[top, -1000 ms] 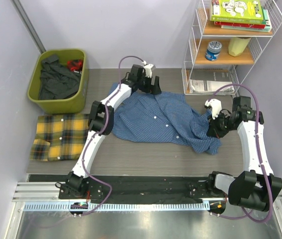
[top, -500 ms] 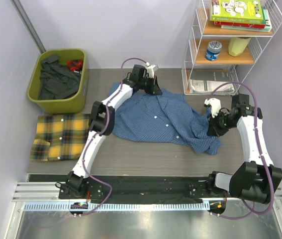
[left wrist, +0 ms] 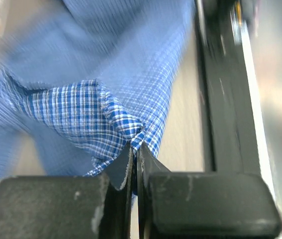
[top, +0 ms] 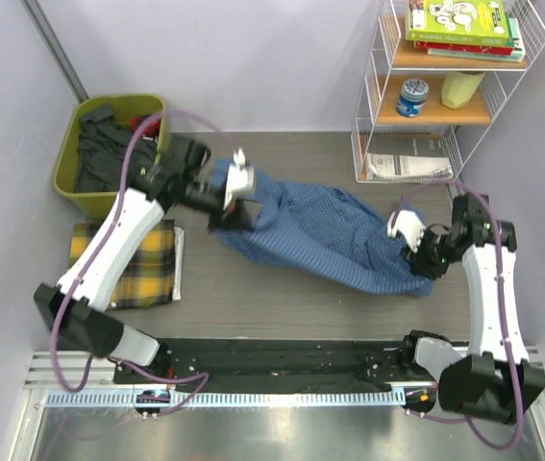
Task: Fold and stack the long sleeve shirts
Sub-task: Flatten the shirt out
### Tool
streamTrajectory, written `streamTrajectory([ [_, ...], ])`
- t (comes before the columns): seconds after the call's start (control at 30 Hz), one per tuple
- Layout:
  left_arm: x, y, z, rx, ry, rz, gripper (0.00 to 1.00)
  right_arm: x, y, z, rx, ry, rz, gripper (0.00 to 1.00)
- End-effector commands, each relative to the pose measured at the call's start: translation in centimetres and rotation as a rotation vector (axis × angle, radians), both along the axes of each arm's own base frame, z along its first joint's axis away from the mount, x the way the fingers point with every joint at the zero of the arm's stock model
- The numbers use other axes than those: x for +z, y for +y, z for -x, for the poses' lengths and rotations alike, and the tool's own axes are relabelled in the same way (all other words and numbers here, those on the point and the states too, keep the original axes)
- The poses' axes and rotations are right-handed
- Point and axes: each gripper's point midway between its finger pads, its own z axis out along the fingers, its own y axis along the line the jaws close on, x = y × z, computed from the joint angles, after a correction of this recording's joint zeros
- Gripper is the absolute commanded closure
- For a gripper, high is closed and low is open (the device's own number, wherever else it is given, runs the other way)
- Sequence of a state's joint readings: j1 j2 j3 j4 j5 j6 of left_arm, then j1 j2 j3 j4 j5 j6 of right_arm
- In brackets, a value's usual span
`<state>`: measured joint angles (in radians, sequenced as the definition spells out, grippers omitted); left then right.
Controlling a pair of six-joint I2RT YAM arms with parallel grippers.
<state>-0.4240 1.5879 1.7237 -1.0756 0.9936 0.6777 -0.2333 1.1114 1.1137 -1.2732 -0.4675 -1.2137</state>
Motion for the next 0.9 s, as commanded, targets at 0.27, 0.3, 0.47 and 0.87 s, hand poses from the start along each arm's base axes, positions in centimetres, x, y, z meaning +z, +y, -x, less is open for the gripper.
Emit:
streamTrajectory([
  [0.27, -17.4, 18.0, 14.1, -0.127, 0.089, -0.73, 0.66, -0.3, -1.4, 5.7, 0.201, 0.1, 0.167, 0.09],
  [0.3, -16.8, 17.3, 13.5, -0.093, 0.096, -0.698, 0.61, 0.4, -1.0, 4.6, 0.174, 0.103, 0.122, 0.08],
  [0.47, -14.9, 13.3, 7.2, 0.244, 0.187, -0.545, 0.54, 3.1, 1.3, -3.4, -0.067, 0.167, -0.172, 0.16],
  [0.87, -15.3, 8.5, 1.4, 0.423, 0.325, -0.38, 0.46, -4.7, -3.5, -12.9, -0.562, 0.233, -0.188, 0.14],
])
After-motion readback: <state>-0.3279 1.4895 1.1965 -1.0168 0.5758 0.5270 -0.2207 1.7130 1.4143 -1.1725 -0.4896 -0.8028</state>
